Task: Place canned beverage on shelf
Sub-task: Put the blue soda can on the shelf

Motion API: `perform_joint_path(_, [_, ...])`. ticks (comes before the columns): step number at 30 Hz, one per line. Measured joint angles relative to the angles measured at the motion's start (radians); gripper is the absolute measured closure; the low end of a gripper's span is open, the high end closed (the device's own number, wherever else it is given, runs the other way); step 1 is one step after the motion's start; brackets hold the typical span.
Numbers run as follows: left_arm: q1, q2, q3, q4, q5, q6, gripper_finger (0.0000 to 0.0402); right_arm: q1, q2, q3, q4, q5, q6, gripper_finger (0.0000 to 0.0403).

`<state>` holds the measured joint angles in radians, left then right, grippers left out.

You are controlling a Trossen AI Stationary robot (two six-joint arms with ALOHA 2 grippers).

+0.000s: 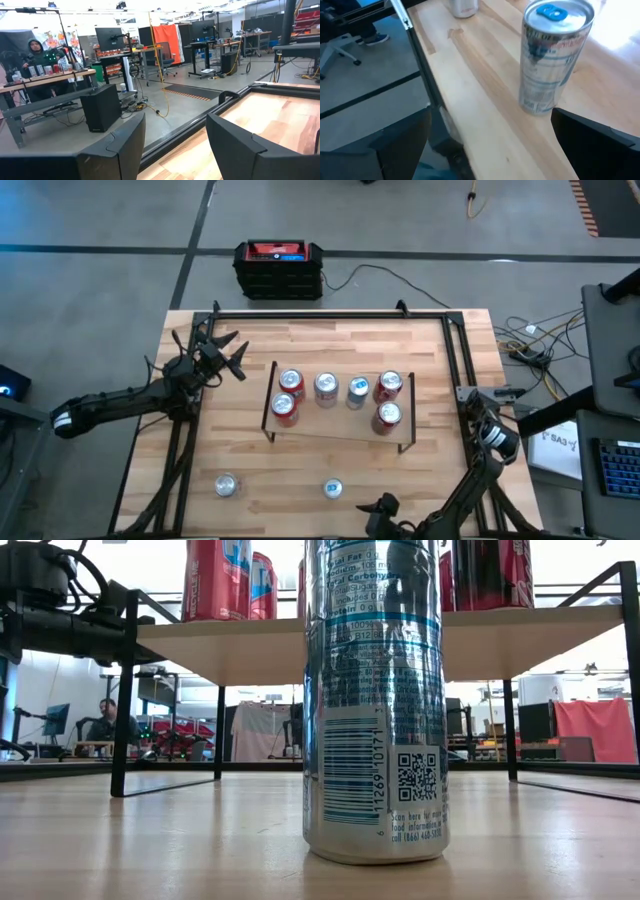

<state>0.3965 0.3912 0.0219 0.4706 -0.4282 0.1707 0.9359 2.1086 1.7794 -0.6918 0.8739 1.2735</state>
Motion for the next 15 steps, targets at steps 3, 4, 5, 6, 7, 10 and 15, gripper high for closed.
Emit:
perform_joint_path(3, [0.0,0.0,0.0,0.0,0.0,0.0,0.0207,-0.011,0.0,0.0,0.001,0.002,-0.002,0.0003])
perform_joint_path(4, [0.0,0.0,0.0,0.0,0.0,0.0,0.0207,-0.014,0.0,0.0,0.002,0.001,-0.002,0.0003])
perform_joint_path(5, [0.0,0.0,0.0,0.0,0.0,0.0,0.0207,-0.016,0.0,0.0,0.002,0.002,-0.005,0.0003])
perform_joint_path(6, [0.0,0.0,0.0,0.0,0.0,0.0,0.0207,-0.02,0.0,0.0,0.002,0.002,-0.01,0.0003])
perform_joint_path(7, [0.0,0.0,0.0,0.0,0.0,0.0,0.0207,-0.021,0.0,0.0,0.002,0.012,-0.014,0.0003])
perform_joint_path(10, [0.0,0.0,0.0,0.0,0.0,0.0,0.0207,-0.022,-0.009,0.0,0.0,0.048,-0.046,0.0003])
perform_joint_path(15, [0.0,0.0,0.0,0.0,0.0,0.0,0.0207,0.003,-0.069,-0.001,-0.14,0.154,-0.049,0.0003])
